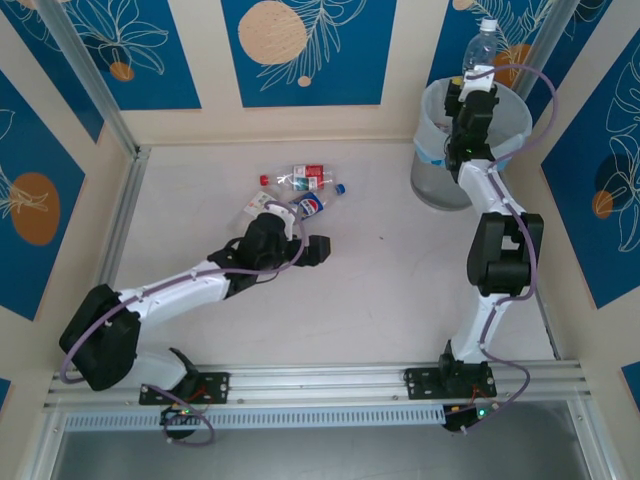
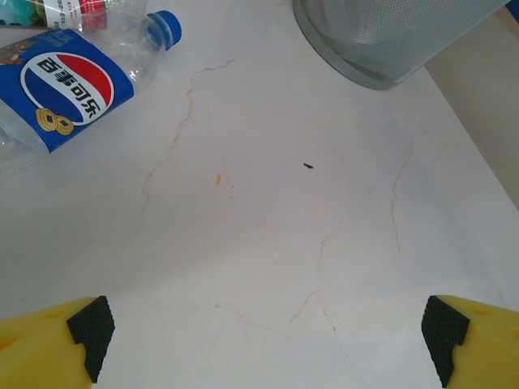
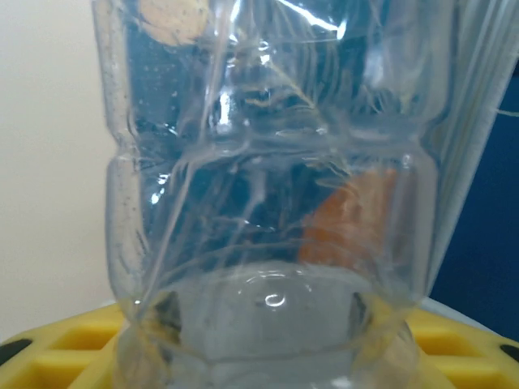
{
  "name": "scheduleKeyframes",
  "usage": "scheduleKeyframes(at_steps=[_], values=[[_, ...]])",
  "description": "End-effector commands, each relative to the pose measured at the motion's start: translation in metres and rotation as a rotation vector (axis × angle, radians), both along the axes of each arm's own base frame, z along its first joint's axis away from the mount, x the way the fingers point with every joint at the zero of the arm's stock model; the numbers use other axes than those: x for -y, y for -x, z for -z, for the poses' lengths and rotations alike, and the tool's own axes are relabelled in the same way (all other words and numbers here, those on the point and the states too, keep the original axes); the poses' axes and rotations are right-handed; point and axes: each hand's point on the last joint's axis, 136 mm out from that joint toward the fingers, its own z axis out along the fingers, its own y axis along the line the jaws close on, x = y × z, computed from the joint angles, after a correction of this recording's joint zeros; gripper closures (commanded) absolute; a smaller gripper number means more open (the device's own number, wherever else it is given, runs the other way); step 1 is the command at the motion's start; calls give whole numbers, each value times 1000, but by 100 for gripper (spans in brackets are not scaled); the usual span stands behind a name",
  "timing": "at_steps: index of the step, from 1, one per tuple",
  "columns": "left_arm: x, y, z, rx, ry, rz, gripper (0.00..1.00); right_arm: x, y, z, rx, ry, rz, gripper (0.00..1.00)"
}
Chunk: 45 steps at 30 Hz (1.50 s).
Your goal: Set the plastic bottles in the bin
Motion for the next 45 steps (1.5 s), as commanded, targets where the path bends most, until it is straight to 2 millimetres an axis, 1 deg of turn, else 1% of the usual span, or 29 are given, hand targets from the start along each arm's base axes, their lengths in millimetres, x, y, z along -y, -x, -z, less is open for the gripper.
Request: scheduleKeyframes(at_steps=[1,3,5,9,11,14,16,18,20,23,26,30,32,34,37,39,42,45], values=[[1,-7,-9,11,10,-13,1,11,3,-8,-26,7,30,38],[1,-7,-9,9,12,-15,1,13,4,-8,-49,14,35,31],[1,-7,-7,2,13,-14,1,14,5,-11,-62,18,40,26],[1,-7,-6,-8,20,-22,1,11,13,-26,-41,0,28,14],[0,-8,-5,-10,14,-32,1,9,17,-33,-31,-23,21,11],[-14,-13,0,-20,-49,-96,1,5,27,-42,-18,-71,6,6],[-25,-16,1,-15,-97,-139,1,0,34,-49,-6,-99,-15,0],[-35,-19,0,-15,-136,-162,1,-7,43,-56,-1,-135,-44,0],[-43,-20,1,-26,-163,-170,1,-13,53,-58,-11,-173,-69,1],[-60,-24,8,-67,-225,-206,1,-24,72,-62,-17,-230,-104,1],[-75,-27,15,-114,-258,-237,1,-37,97,-63,-24,-292,-149,1],[-85,-33,25,-184,-269,-244,1,-67,141,-66,-51,-421,-269,0],[-86,-36,32,-243,-265,-244,1,-85,162,-62,-73,-496,-356,1],[-83,-41,39,-318,-208,-249,1,-105,184,-60,-69,-534,-451,0],[-84,-48,48,-370,-176,-277,1,-130,210,-55,-66,-548,-554,0],[-94,-53,50,-374,-208,-330,1,-150,226,-52,-91,-552,-631,0],[-115,-60,46,-340,-261,-375,1,-181,245,-41,-155,-553,-741,0],[-142,-66,40,-277,-383,-388,1,-209,259,-20,-231,-512,-816,0]])
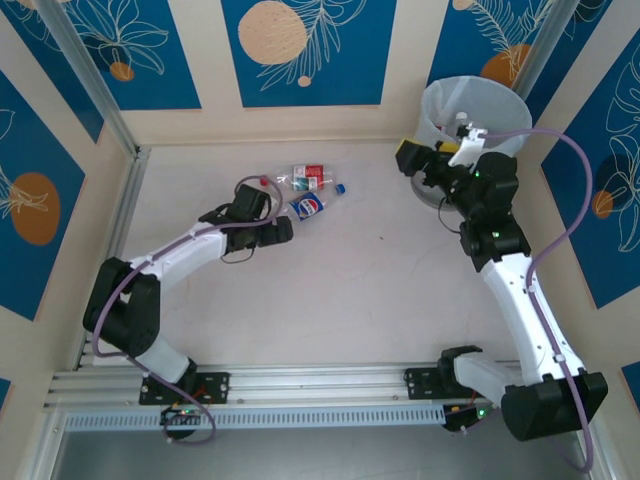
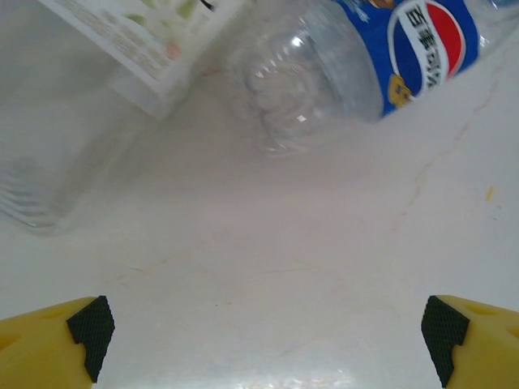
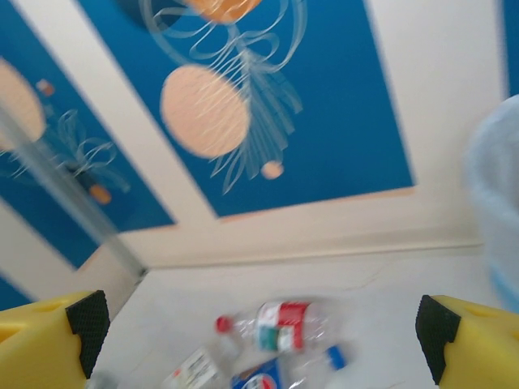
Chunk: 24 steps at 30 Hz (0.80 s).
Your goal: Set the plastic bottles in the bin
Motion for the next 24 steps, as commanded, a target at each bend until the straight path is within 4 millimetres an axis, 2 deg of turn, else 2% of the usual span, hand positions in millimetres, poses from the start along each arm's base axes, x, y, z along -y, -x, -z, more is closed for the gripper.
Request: scheduleKeyframes(at_steps=[1,5,8,10,12,15,19,21,24], values=[[-36,-10,-18,45,-150,1,1,-32,17,29,-71,38,-125,1],[-63,-17,-8,-30,-264,12,1,-40,19,54,-136,-1,-128,1],[-84,-27,-1,-76,-377,-2,1,-42,19,63,-162,-68,-137,0],[-91,-36,2,-81,-421,15,1,-42,19,66,-166,-87,-130,0],[-91,-44,6,-87,-437,61,1,-40,18,67,-162,-84,-121,0],[-79,-51,15,-112,-406,180,1,-38,18,65,-162,-65,-113,0],[-62,-46,25,-149,-358,336,1,-34,20,63,-171,-35,-97,0],[-65,-45,31,-170,-370,362,1,-31,20,64,-171,-26,-82,0],[-83,-47,37,-214,-388,328,1,-28,21,66,-173,-23,-68,0]])
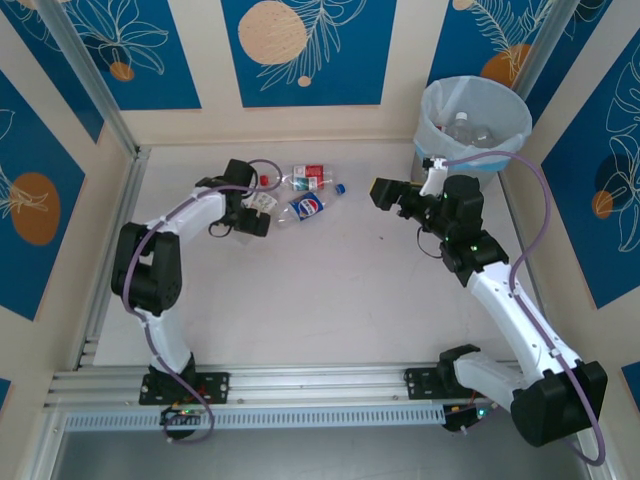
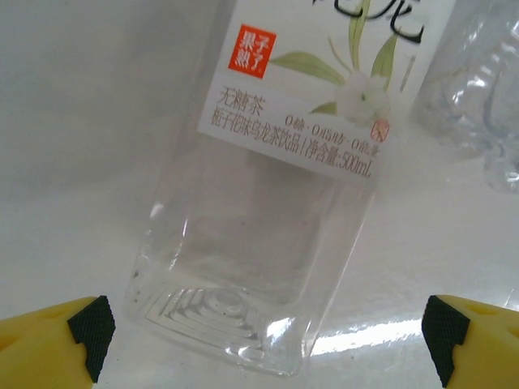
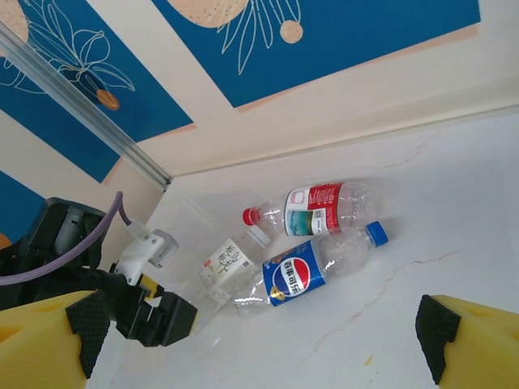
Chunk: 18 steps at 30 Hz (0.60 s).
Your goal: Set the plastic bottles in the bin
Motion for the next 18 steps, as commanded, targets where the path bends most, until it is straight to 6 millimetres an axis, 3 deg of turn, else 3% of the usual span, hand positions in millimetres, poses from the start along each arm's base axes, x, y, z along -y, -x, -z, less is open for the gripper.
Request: scheduleKeyframes(at_steps=[1,9,18], values=[[-18,0,6,-72,-17,18,1,7,4,-21,53,8,27,1],[-4,-3,15,-116,45,103,1,8,4,-26,61,3,33,1],[-11,-4,30,-169,-20,148,3,9,4,-24,53,5,38,0]])
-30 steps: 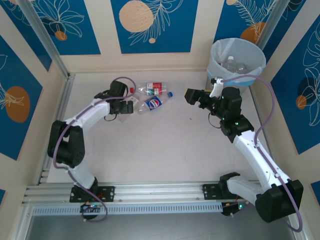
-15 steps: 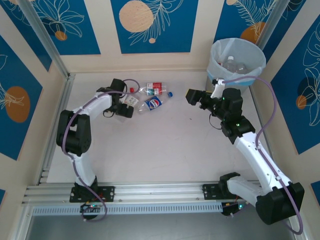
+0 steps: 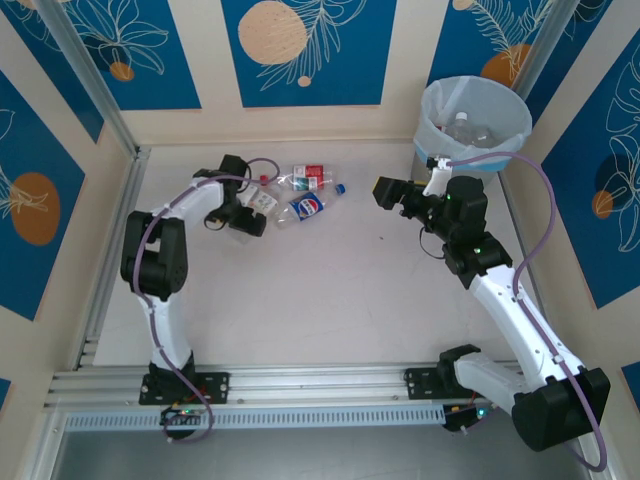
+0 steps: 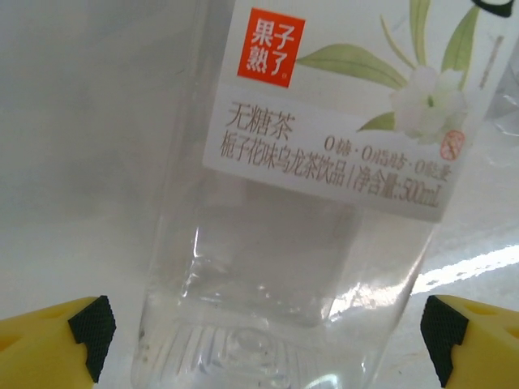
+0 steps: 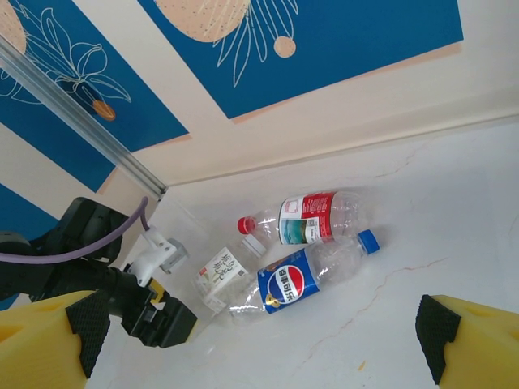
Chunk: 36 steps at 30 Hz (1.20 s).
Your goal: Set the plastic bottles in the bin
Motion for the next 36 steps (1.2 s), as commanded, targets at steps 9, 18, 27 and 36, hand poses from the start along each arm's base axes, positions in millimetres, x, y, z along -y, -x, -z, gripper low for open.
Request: scheduleKeyframes(at_steps=[9,18,27,36], values=[[-3,5,20,-62,-31,52,17,6,0,-13,23,2,26,0],[-8,5,25,-43,-47,19,33,6,-1,-7,5,6,33,0],[-1,16,13,-10,17,11,52,-1,-8,-2,-37,-31,13,0],[10,30,-5,29,117,-46,62,-3,-17,11,-118,-92,43,0]])
